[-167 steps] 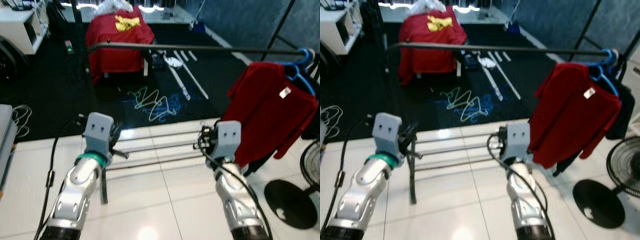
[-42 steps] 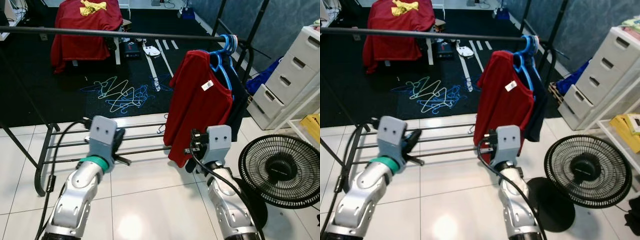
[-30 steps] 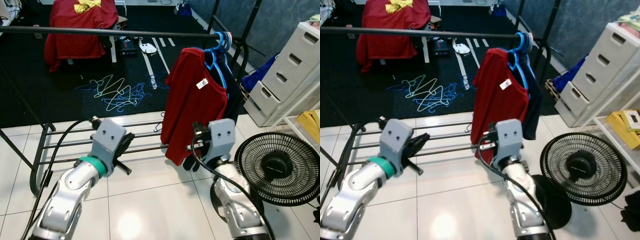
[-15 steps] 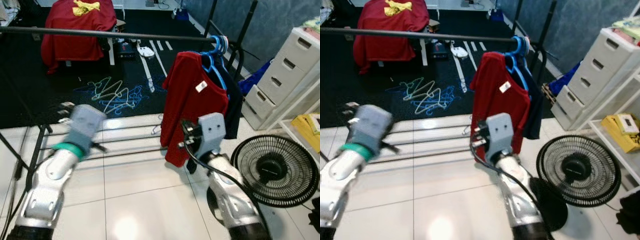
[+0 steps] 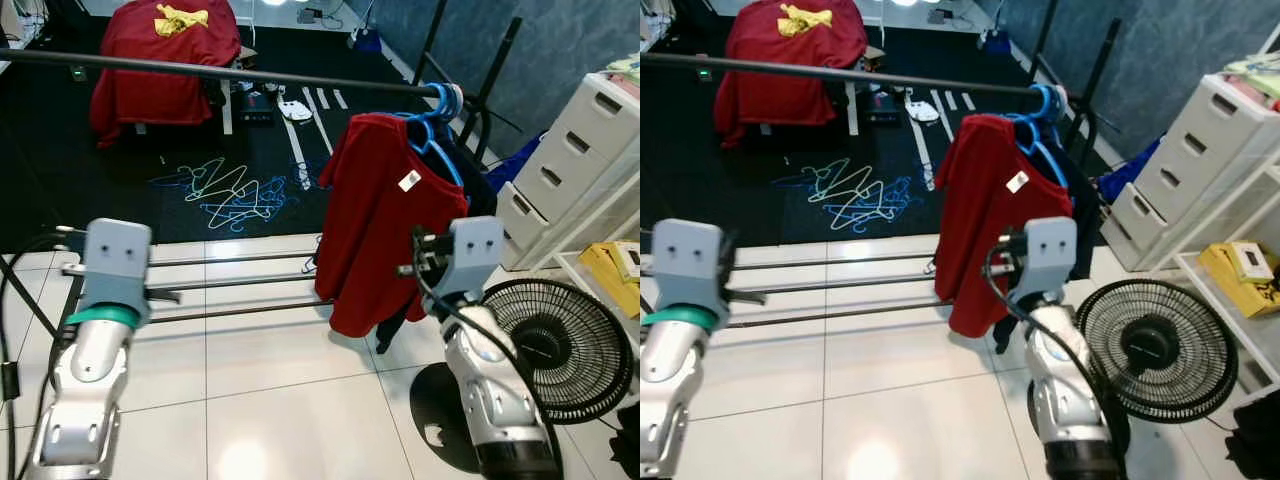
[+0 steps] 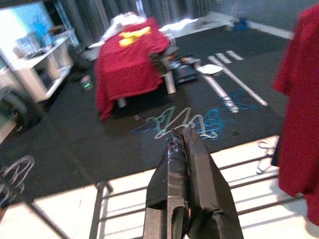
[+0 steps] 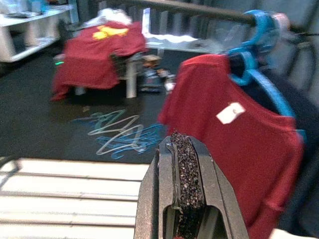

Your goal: Hang hanger

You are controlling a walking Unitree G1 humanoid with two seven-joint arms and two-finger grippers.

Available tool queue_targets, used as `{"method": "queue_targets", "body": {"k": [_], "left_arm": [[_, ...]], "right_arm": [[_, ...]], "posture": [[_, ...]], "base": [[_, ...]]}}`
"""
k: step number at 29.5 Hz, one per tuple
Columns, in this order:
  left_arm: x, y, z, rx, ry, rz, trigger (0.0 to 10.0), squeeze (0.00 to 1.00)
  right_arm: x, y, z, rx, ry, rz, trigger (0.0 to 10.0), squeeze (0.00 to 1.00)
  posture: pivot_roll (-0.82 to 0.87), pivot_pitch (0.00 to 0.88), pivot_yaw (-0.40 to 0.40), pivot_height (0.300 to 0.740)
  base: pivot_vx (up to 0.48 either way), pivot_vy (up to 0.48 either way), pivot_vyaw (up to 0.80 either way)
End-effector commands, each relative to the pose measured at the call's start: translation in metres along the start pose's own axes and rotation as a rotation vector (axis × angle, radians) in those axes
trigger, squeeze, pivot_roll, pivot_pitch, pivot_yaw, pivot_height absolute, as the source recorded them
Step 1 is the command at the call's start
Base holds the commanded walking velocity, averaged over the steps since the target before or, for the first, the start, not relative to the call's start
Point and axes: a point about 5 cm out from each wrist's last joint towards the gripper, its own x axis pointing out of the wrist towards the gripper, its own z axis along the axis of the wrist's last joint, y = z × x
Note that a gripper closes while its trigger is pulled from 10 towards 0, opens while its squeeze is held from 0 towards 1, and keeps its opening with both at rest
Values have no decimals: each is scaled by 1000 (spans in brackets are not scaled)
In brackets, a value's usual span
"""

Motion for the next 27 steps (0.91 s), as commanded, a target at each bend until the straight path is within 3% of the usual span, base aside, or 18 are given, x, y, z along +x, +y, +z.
{"method": "queue_targets", "body": {"k": [1,3,5,6,8,10,11,12,13,16,17,27], "left_arm": [[-3,-5,-2,5,10,-32,10000,0],[-3,-5,-2,5,10,-32,10000,0],[4,-22,14,-34,-52,-137,10000,0],[4,-22,14,-34,-52,-137,10000,0],[11,-27,23,-65,-87,-146,10000,0],[11,-27,23,-65,-87,-146,10000,0],[12,-28,24,-69,-90,-141,10000,0],[12,-28,24,-69,-90,-141,10000,0],[13,-29,24,-72,-84,-136,10000,0],[13,-29,24,-72,-84,-136,10000,0],[12,-29,23,-83,-71,-138,10000,0],[5,-26,12,-65,-32,-154,10000,0]], "right_arm": [[-1,-1,-6,12,31,13,10000,0],[-1,-1,-6,12,31,13,10000,0],[-14,7,-9,-9,55,106,10000,0],[-14,7,-9,-9,55,106,10000,0],[-26,-6,-10,-69,49,-13,10000,0],[-26,-6,-10,-69,49,-13,10000,0],[-28,-16,-9,-86,43,-99,10000,0],[-28,-16,-9,-86,43,-99,10000,0],[-31,-32,-9,-107,47,-211,10000,0],[-31,-32,-9,-107,47,-211,10000,0],[-35,-42,-12,-143,68,-262,10000,0],[-40,-42,-15,-178,96,-159,10000,0]], "posture": [[37,0,-33,740],[37,0,-33,740],[-2,10,-2,740],[-2,10,-2,740],[-18,16,1,740],[-18,16,1,740],[-18,16,3,740],[-18,16,3,740],[-7,17,14,740],[-7,17,14,740],[-2,19,19,740],[2,25,-3,740]], "base": [[0,0,0],[0,0,0],[0,0,0],[0,0,0],[0,0,0],[0,0,0],[0,0,0],[0,0,0],[0,0,0],[0,0,0],[0,0,0],[0,0,0]]}}
